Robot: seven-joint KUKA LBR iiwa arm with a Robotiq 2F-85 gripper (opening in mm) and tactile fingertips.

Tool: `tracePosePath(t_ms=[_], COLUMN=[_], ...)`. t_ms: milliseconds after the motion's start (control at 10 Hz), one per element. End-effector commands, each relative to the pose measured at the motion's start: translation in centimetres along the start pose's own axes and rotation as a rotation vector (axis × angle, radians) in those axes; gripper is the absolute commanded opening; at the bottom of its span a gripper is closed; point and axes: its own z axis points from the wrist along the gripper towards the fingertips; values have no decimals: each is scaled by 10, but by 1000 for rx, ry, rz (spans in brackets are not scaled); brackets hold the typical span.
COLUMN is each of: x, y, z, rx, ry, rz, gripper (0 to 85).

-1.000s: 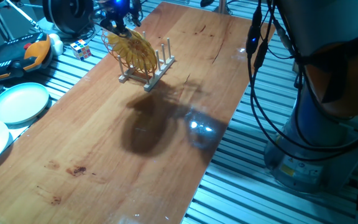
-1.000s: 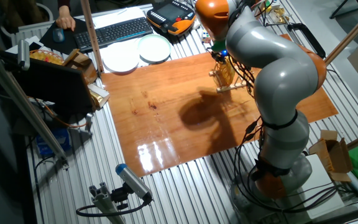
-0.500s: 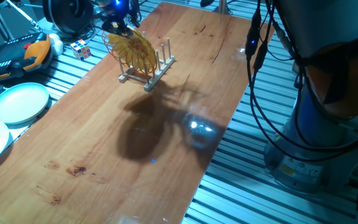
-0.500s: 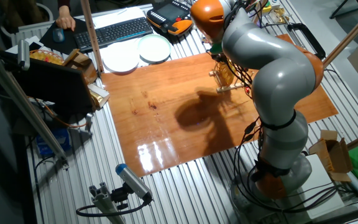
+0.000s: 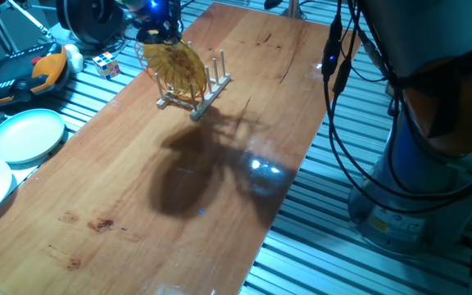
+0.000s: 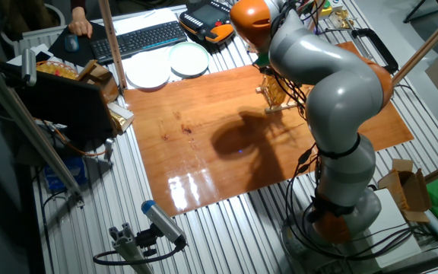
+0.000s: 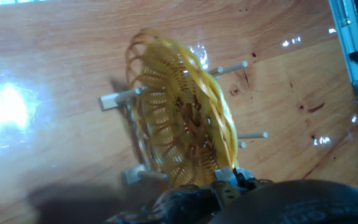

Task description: Put the dish on the dish rack

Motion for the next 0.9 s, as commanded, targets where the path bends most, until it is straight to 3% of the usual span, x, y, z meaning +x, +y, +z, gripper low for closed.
tracePosePath(t_ms=[0,800], x=[1,5], y=[0,8], z=[-1,3], rx=[4,-7], ry=[-1,7], rz=[0,12], gripper=[7,7])
